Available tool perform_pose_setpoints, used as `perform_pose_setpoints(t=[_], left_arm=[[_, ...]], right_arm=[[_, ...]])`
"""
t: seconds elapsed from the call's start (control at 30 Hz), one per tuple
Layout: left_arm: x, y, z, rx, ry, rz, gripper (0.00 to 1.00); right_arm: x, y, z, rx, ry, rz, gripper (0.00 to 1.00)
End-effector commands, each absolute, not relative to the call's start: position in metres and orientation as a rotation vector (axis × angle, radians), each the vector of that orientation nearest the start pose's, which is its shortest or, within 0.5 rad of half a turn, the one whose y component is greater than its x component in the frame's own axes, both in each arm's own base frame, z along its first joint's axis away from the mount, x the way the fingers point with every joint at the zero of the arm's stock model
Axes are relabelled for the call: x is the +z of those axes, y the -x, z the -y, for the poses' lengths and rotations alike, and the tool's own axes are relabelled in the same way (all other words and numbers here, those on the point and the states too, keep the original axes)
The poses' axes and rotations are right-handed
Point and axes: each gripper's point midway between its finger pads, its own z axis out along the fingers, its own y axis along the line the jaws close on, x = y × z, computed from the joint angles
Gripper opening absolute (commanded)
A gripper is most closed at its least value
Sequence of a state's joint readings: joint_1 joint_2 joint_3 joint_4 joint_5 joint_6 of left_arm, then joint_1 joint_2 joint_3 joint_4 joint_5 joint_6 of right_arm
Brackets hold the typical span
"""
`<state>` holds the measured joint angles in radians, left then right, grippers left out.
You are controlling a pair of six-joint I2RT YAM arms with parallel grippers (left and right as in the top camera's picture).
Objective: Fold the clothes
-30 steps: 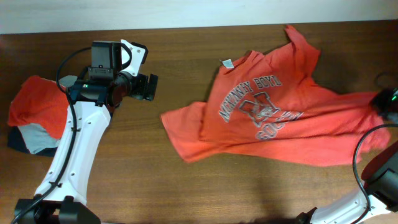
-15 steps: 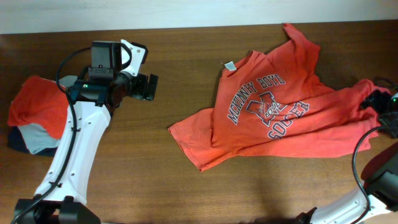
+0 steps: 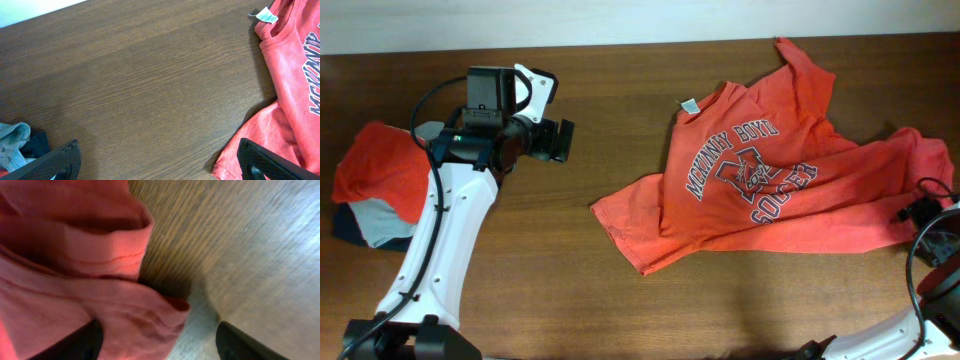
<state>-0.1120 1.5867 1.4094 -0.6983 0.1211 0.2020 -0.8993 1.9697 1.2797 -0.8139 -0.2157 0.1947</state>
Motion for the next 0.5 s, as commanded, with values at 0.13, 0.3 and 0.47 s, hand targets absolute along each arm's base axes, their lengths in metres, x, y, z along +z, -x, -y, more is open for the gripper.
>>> perform_pose_setpoints(t=[0.13,0.3,0.47], left_arm=[[0.212,-0.428,0.073,-0.117,-0.462,-2.381,0.99],[0.212,-0.428,0.073,-0.117,-0.463,-2.381,0.99],[0.212,-0.428,0.073,-0.117,-0.463,-2.381,0.99]], right_arm=[[0.010,-0.261,0.253,0.372,-1.508,-2.543,0.21],[0.073,-0.272,0.255,0.358,-1.424,-2.465,0.06],[0.165,-0.253,0.243,0.241,-1.404,-2.405,0.06]])
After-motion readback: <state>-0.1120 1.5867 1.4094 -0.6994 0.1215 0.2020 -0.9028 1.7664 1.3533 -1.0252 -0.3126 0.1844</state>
